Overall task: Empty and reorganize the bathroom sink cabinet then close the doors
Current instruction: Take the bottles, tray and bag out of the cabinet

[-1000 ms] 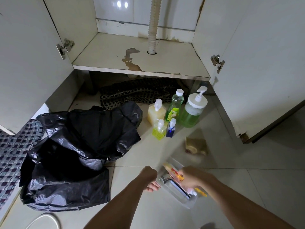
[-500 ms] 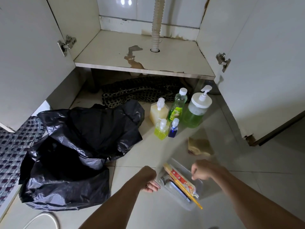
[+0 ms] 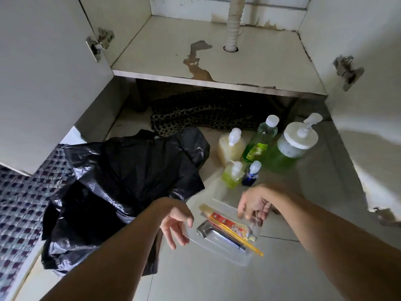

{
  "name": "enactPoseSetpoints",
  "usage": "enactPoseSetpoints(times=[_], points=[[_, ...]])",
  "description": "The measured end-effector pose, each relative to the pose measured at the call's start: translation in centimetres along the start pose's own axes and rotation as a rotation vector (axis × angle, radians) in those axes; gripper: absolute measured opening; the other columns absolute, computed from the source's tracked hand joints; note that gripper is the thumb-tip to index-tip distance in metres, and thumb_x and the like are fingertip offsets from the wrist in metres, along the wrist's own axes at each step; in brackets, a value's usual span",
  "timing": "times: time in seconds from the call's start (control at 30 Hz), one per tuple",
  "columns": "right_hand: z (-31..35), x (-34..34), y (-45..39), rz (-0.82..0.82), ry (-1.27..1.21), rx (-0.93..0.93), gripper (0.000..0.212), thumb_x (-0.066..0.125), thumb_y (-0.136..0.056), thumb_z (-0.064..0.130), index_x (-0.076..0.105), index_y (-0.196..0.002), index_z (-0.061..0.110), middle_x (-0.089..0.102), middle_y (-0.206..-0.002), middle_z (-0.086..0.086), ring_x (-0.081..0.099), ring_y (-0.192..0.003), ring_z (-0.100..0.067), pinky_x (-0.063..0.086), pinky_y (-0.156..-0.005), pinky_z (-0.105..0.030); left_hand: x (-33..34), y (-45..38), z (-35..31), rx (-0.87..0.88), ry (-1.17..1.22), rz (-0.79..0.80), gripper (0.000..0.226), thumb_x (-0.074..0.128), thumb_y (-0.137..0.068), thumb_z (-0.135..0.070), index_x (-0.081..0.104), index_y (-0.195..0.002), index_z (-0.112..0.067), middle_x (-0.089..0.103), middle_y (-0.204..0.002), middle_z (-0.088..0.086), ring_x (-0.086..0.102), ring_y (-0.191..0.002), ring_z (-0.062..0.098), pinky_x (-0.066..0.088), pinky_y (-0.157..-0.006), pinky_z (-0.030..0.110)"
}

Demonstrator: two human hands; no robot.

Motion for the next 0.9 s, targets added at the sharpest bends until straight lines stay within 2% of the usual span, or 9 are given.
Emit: enactPoseSetpoints(times=[0.1, 0.2, 0.27, 0.33, 0.47, 0.57, 0.67, 0.77, 0.9], points=[[1.6, -2.2, 2.4, -0.089, -0.029, -0.044, 0.035, 0.057, -0.088, 0.01, 0.063, -0.122, 0.012, 0.062, -0.072, 0.002, 0.056, -0.049, -0.006, 0.045, -0.049, -0.018, -1.1, 3.0, -0.7, -0.007, 0.02, -0.037, 0.042, 0.028, -0.098, -0.007, 0.034, -0.138, 0.001, 0.06, -0.083, 0.017, 0.063, -0.073, 0.022, 0.048, -0.082, 0.05], [2.7, -3.6, 7.7, -0.144, -0.067, -0.08, 0.03, 0.046, -0.093, 0.014, 0.063, -0.118, 0.014, 0.064, -0.09, -0.01, 0.056, -0.06, -0.015, 0.041, -0.051, -0.019, -2.3, 8.6, -1.1, 0.044, 0.078, -0.129, 0.041, 0.029, -0.096, -0.005, 0.035, -0.136, 0.001, 0.062, -0.085, 0.02, 0.062, -0.066, 0.022, 0.052, -0.081, 0.049], [3.4, -4.7, 12.3, -0.24, -0.13, -0.139, 0.03, 0.047, -0.092, 0.02, 0.064, -0.117, 0.017, 0.069, -0.106, -0.007, 0.061, -0.068, -0.015, 0.046, -0.061, -0.02, -3.1, 13.6, -1.8, 0.082, 0.114, -0.213, 0.039, 0.031, -0.095, -0.006, 0.042, -0.133, -0.001, 0.063, -0.081, 0.018, 0.063, -0.062, 0.022, 0.055, -0.076, 0.046], [4.3, -5.8, 17.9, -0.278, -0.18, -0.179, 0.036, 0.049, -0.091, 0.018, 0.059, -0.125, 0.017, 0.067, -0.116, -0.005, 0.06, -0.065, -0.01, 0.045, -0.06, -0.015, -3.8, 19.5, -2.9, 0.115, 0.146, -0.279, 0.037, 0.035, -0.095, -0.007, 0.051, -0.128, -0.006, 0.064, -0.083, 0.017, 0.062, -0.061, 0.021, 0.057, -0.071, 0.043], [6.2, -8.4, 29.6, -0.326, -0.294, -0.237, 0.044, 0.047, -0.089, 0.008, 0.053, -0.133, 0.014, 0.059, -0.091, -0.001, 0.053, -0.058, -0.007, 0.04, -0.05, -0.014, -4.2, 32.6, -6.0, 0.125, 0.221, -0.332, 0.022, 0.051, -0.089, -0.01, 0.062, -0.106, -0.004, 0.062, -0.078, 0.014, 0.06, -0.064, 0.023, 0.056, -0.082, 0.05], [7.1, -10.4, 39.1, -0.348, -0.374, -0.289, 0.039, 0.045, -0.093, 0.003, 0.052, -0.132, 0.009, 0.055, -0.07, 0.005, 0.052, -0.053, -0.007, 0.042, -0.047, -0.015, -3.5, 42.8, -8.6, 0.138, 0.295, -0.475, 0.021, 0.05, -0.094, -0.015, 0.061, -0.109, -0.006, 0.061, -0.079, 0.011, 0.059, -0.062, 0.018, 0.056, -0.063, 0.038], [7.8, -12.8, 48.3, -0.372, -0.517, -0.292, 0.026, 0.043, -0.091, -0.006, 0.062, -0.101, 0.01, 0.051, -0.059, 0.0, 0.05, -0.041, -0.006, 0.041, -0.043, -0.019, -2.5, 51.4, -11.0, 0.209, 0.441, -0.598, 0.021, 0.052, -0.093, -0.015, 0.06, -0.11, -0.006, 0.059, -0.078, 0.01, 0.058, -0.061, 0.018, 0.053, -0.058, 0.033], [8.3, -15.0, 55.1, -0.419, -0.578, -0.284, 0.022, 0.045, -0.085, -0.009, 0.052, -0.074, 0.009, 0.051, -0.059, -0.007, 0.053, -0.041, -0.009, 0.044, -0.047, -0.026, -0.1, 58.4, -12.9, 0.27, 0.622, -0.605, 0.022, 0.057, -0.092, -0.014, 0.058, -0.111, -0.003, 0.062, -0.088, 0.013, 0.061, -0.071, 0.021, 0.053, -0.063, 0.032], [9.3, -17.7, 60.6, -0.462, -0.67, -0.32, 0.033, 0.046, -0.079, -0.007, 0.066, -0.099, 0.009, 0.068, -0.07, -0.019, 0.06, -0.057, -0.021, 0.052, -0.064, -0.039, 2.2, 65.1, -15.0, 0.345, 0.707, -0.544, 0.019, 0.055, -0.094, -0.014, 0.057, -0.11, -0.004, 0.064, -0.1, 0.012, 0.063, -0.09, 0.026, 0.054, -0.08, 0.04]])
Point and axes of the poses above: each hand's wrist, its own y-axis away from the middle knuckle, its own x-axis out of the palm, z = x × y, the point moved 2 cm from there along -y, towards the middle knuckle
